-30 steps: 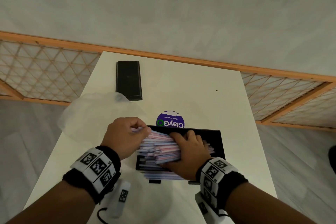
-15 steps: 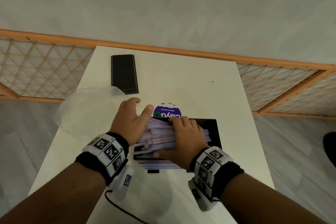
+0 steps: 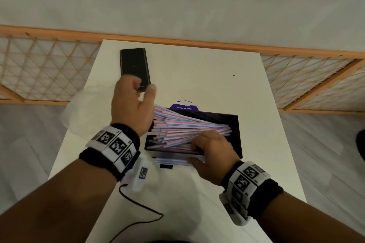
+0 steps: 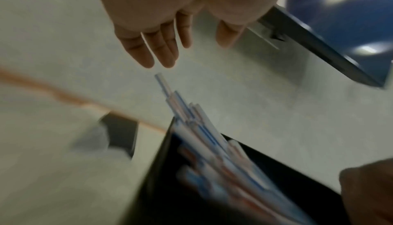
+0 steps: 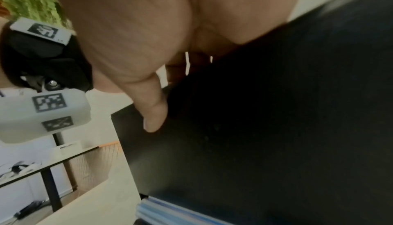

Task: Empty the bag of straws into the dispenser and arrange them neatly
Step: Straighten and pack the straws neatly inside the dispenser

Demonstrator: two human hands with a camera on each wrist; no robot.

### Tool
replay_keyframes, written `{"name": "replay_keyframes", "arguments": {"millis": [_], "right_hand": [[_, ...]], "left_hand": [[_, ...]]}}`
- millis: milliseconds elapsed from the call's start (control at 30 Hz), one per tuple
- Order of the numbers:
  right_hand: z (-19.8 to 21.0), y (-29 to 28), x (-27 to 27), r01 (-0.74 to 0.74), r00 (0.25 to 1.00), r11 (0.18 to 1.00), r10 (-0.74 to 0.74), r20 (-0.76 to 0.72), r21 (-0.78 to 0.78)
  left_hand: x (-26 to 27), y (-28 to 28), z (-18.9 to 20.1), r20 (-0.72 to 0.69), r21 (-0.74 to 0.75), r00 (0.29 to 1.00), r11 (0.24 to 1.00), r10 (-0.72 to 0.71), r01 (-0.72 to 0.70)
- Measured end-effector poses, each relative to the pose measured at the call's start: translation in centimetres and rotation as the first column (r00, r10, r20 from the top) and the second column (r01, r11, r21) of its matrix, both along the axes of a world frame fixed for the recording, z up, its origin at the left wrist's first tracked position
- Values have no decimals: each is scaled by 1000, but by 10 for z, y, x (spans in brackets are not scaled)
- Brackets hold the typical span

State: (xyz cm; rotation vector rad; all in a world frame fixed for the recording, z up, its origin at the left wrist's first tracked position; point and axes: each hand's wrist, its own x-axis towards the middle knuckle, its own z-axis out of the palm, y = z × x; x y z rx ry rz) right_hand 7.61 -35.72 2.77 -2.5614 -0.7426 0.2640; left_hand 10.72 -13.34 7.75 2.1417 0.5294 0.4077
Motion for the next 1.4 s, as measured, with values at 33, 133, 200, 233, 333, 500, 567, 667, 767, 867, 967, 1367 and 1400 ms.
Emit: {"name": "replay_keyframes", "arguments": {"millis": [33, 133, 200, 233, 333, 500, 567, 667, 767, 867, 967, 1367, 1400], "right_hand": [[2, -2, -2, 23, 998, 999, -25, 50, 31], [7, -6, -11, 76, 982, 993, -92, 168, 95], [10, 0, -19, 92, 973, 990, -113, 201, 109], [11, 5, -24, 92, 971, 988, -116, 207, 122], [10, 17, -41, 67, 980, 991, -86, 181, 113], [-11, 10, -56, 55, 959, 968, -120, -255, -247], [-24, 1, -57, 95, 932, 942, -198, -304, -323], [-39, -15, -57, 188, 898, 910, -311, -309, -370], [-44, -23, -54, 237, 890, 900, -352, -291, -365], [-45, -18, -52, 205, 923, 914, -299, -242, -349], [-43, -8, -51, 183, 939, 919, -269, -216, -350], [-58, -39, -48, 745, 438, 617, -740, -511, -254], [-61, -37, -47, 775, 416, 593, -739, -530, -218]], "left_hand": [[-2, 6, -9, -51, -110, 993, 988, 106, -111], [-12, 29, -52, -349, -355, 885, 830, 310, -431], [-28, 29, -78, -539, -378, 817, 807, 207, -454], [-37, 24, -85, -600, -378, 786, 813, 148, -442], [-59, 1, -101, -695, -445, 719, 782, 5, -436], [-71, -26, -116, -706, -561, 708, 623, -15, -546], [-73, -30, -121, -698, -590, 716, 576, -13, -565], [-73, -34, -125, -694, -614, 720, 523, -2, -590], [-73, -38, -126, -682, -625, 731, 493, 33, -605], [-73, -40, -126, -668, -643, 741, 452, 62, -618], [-71, -39, -125, -656, -667, 750, 402, 84, -628], [-70, -37, -125, -634, -704, 767, 339, 97, -624], [-71, -37, -124, -633, -704, 769, 344, 95, -622]]}}
